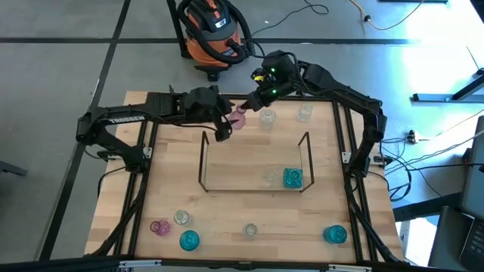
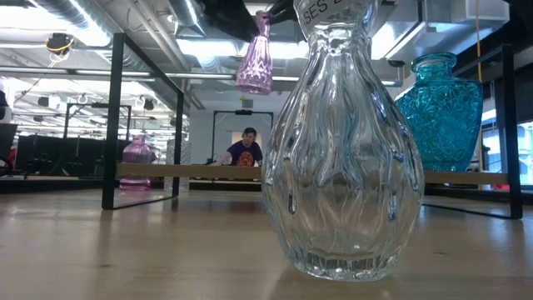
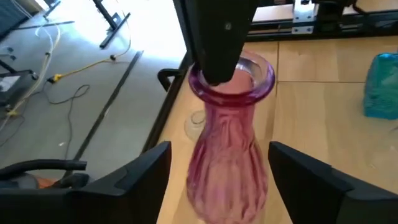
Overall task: Sort vases onto shelf
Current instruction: Put the violet vase on the shelf
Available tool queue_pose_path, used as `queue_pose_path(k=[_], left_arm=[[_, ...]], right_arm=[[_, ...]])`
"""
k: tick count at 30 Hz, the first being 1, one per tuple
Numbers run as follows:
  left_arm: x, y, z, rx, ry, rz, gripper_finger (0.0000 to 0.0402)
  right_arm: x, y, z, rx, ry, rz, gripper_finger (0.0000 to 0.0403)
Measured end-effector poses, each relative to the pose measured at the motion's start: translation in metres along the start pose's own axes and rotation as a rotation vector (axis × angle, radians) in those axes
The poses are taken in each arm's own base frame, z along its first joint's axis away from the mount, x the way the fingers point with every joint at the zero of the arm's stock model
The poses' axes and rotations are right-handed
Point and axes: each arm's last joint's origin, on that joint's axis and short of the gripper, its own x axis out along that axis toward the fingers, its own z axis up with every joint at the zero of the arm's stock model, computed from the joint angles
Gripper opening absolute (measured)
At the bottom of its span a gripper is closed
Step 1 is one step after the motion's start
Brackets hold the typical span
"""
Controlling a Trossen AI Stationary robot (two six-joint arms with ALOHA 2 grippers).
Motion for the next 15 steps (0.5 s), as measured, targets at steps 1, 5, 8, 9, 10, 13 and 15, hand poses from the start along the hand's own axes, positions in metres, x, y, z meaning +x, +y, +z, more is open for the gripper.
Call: queue_pose_path(k=[1, 5, 8, 9, 10, 13, 15], left_arm=[[0.001, -0.001, 0.001, -0.015, -0.013, -0.017, 0.0257], [0.002, -0.002, 0.006, -0.057, -0.062, -0.052, 0.024], [0.004, -0.003, 0.007, -0.064, -0.07, -0.047, 0.0229], [0.004, -0.003, 0.008, -0.07, -0.08, -0.047, 0.0225], [0.004, -0.003, 0.008, -0.078, -0.088, -0.047, 0.0222], [0.008, -0.002, 0.008, -0.114, -0.08, -0.069, 0.0212], [0.012, -0.001, 0.004, -0.136, -0.051, -0.09, 0.0204]], right_arm=[[0.0, 0.0, 0.0, 0.0, 0.001, 0.001, 0.0], [0.0, 0.001, 0.0, 0.002, 0.008, 0.011, 0.0], [0.0, 0.001, -0.001, 0.002, 0.012, 0.017, 0.0], [0.0, 0.001, -0.001, 0.002, 0.013, 0.019, 0.0], [0.0, 0.001, -0.001, 0.001, 0.014, 0.02, 0.0], [0.001, 0.003, -0.002, -0.002, 0.018, 0.025, 0.0], [0.001, 0.003, -0.002, -0.006, 0.025, 0.035, 0.0]])
